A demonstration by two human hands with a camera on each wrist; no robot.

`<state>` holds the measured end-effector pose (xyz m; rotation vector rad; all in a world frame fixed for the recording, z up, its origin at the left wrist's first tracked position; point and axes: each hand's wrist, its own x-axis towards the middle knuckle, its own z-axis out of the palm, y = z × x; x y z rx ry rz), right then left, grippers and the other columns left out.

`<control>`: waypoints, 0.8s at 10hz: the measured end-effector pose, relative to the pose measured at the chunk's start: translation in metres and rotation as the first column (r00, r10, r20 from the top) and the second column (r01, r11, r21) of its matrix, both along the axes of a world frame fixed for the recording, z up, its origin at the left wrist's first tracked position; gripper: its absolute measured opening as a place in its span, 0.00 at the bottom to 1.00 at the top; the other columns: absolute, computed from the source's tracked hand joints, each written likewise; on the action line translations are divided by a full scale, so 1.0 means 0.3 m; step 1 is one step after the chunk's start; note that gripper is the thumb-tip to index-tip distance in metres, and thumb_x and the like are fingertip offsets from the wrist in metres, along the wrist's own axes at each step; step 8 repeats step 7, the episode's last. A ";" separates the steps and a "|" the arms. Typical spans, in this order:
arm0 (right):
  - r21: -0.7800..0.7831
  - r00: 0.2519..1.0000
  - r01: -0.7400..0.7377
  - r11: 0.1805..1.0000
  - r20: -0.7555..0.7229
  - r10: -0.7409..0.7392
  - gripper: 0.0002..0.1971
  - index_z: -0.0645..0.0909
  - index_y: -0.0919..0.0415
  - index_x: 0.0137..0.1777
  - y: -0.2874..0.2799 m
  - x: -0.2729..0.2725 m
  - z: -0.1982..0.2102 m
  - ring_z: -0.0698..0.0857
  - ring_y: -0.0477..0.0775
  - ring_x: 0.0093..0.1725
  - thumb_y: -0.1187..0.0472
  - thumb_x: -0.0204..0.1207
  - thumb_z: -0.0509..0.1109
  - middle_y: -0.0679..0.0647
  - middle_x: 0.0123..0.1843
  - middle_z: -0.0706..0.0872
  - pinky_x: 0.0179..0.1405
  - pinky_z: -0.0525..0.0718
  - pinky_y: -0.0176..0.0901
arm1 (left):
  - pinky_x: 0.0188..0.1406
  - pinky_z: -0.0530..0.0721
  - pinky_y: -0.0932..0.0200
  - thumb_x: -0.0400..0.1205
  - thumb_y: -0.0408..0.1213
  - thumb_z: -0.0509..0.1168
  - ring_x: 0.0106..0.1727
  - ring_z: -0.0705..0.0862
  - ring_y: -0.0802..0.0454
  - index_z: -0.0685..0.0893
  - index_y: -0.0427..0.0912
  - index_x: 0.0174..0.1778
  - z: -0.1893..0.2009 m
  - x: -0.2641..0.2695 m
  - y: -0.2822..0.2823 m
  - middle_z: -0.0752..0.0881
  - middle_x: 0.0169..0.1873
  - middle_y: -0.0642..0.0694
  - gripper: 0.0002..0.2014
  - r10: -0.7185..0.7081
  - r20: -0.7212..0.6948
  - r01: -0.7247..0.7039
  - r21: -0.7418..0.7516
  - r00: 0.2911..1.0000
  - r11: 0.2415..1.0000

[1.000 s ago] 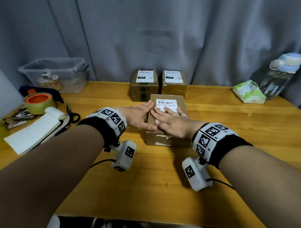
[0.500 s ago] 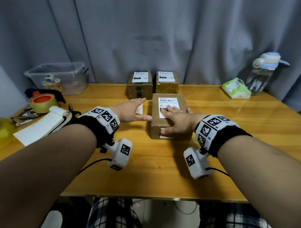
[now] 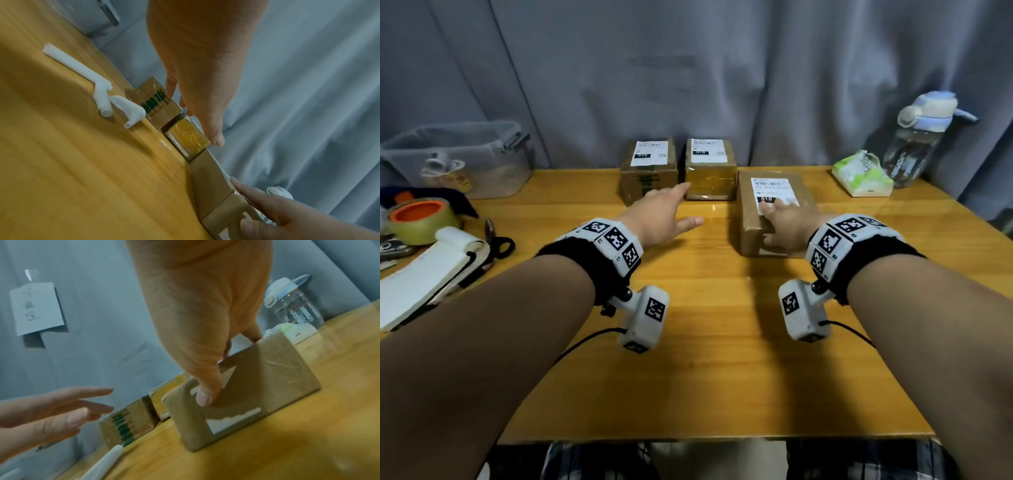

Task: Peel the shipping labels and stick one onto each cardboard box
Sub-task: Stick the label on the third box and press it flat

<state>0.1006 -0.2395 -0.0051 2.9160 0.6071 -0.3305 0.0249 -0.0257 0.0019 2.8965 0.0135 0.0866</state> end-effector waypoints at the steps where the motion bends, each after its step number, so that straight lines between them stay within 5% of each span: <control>1: 0.022 0.999 0.044 0.999 0.003 -0.044 0.36 0.44 0.47 0.84 0.002 0.073 -0.020 0.57 0.63 0.82 0.54 0.82 0.61 0.57 0.85 0.52 0.77 0.59 0.73 | 0.75 0.69 0.44 0.81 0.56 0.60 0.78 0.66 0.41 0.56 0.45 0.81 -0.011 0.064 0.013 0.70 0.77 0.40 0.36 0.024 0.059 -0.023 -0.021 0.998 1.000; 2: 0.054 0.997 0.079 0.995 0.009 -0.080 0.36 0.42 0.43 0.84 0.023 0.141 -0.021 0.49 0.60 0.85 0.59 0.83 0.59 0.54 0.86 0.46 0.80 0.51 0.72 | 0.75 0.68 0.45 0.82 0.54 0.59 0.77 0.66 0.42 0.61 0.44 0.80 -0.018 0.129 0.038 0.71 0.75 0.41 0.33 0.043 0.114 -0.042 -0.014 0.993 0.999; 4: 0.075 0.992 0.063 0.995 0.103 -0.070 0.34 0.58 0.47 0.80 0.083 0.249 0.003 0.71 0.66 0.74 0.67 0.77 0.64 0.60 0.76 0.70 0.75 0.67 0.66 | 0.76 0.68 0.45 0.82 0.51 0.59 0.75 0.69 0.43 0.67 0.44 0.77 -0.011 0.243 0.108 0.74 0.73 0.42 0.28 0.064 0.178 -0.067 0.010 0.982 0.998; 5: 0.080 0.988 0.068 0.994 0.132 -0.078 0.30 0.64 0.50 0.77 0.111 0.262 0.015 0.74 0.66 0.70 0.67 0.75 0.64 0.61 0.73 0.74 0.69 0.72 0.61 | 0.74 0.70 0.45 0.82 0.51 0.59 0.73 0.71 0.43 0.68 0.44 0.75 -0.008 0.269 0.135 0.76 0.71 0.42 0.26 0.077 0.181 -0.080 0.013 0.981 0.997; 8: 0.136 0.987 0.103 0.985 0.109 -0.118 0.24 0.72 0.50 0.71 0.133 0.248 0.048 0.72 0.65 0.72 0.61 0.74 0.64 0.60 0.71 0.76 0.75 0.66 0.63 | 0.73 0.71 0.45 0.83 0.49 0.59 0.73 0.70 0.43 0.70 0.45 0.74 0.009 0.271 0.152 0.77 0.70 0.43 0.24 0.089 0.206 -0.086 -0.023 0.975 0.996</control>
